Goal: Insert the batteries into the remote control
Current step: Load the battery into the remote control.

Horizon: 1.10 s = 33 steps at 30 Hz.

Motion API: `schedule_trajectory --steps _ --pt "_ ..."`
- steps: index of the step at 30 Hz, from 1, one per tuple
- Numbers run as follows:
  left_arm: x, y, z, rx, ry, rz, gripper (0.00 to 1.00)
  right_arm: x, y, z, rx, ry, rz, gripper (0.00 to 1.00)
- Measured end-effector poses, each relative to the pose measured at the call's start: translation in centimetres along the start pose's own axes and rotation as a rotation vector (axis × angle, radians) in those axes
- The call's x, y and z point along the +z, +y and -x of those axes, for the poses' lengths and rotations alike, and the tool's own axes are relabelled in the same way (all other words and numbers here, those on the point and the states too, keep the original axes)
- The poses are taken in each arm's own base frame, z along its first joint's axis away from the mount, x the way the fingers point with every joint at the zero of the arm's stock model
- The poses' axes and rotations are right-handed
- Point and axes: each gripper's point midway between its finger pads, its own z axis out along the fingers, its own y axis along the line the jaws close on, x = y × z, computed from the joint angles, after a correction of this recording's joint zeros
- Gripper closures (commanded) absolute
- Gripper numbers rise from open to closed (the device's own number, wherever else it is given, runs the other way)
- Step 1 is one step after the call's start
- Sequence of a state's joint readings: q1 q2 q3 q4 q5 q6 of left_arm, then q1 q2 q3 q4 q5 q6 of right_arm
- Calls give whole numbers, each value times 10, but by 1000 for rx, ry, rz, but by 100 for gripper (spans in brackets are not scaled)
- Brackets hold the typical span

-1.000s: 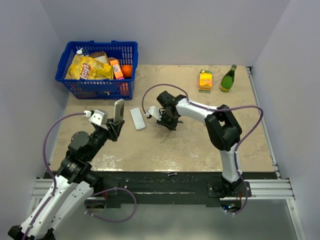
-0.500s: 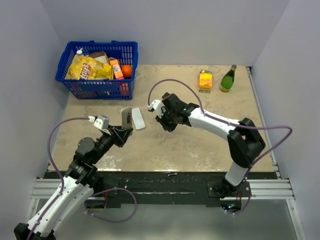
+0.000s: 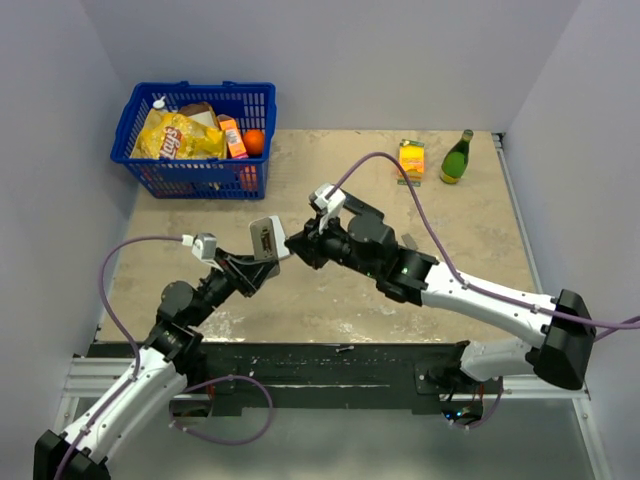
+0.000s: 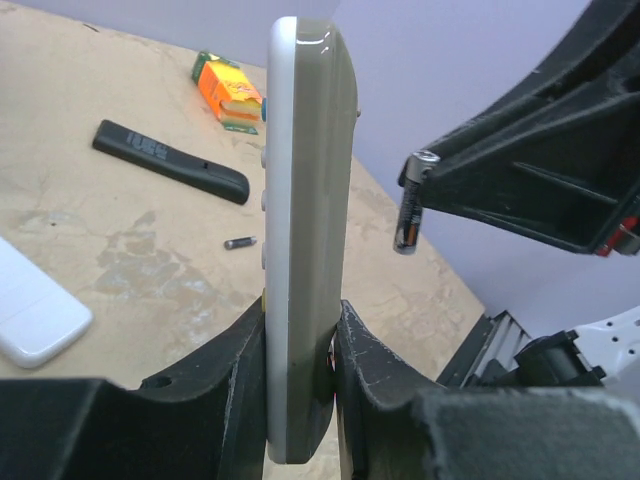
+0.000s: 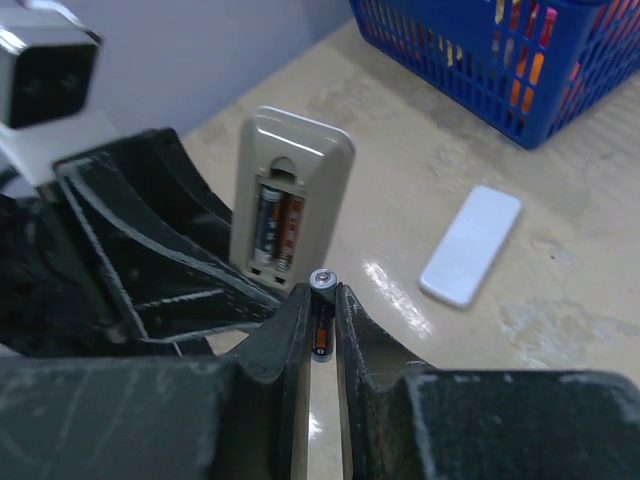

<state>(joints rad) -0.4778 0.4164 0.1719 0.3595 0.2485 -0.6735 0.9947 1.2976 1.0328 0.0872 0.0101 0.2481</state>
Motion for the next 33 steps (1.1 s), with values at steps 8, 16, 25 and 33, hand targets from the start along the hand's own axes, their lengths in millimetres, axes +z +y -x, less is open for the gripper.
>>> schedule_trajectory --steps 8,16,25,33 --pt "0 -2 -8 -87 -3 -31 100 -10 33 33 90 -204 26 100" --pt "0 -11 -2 -104 -22 -66 100 0 42 42 121 -278 20 100" --pt "-2 -16 2 -113 -38 -84 100 19 39 24 105 -259 -23 100" --pt "-2 -20 4 -128 -43 -102 100 21 34 20 77 -296 -47 100"
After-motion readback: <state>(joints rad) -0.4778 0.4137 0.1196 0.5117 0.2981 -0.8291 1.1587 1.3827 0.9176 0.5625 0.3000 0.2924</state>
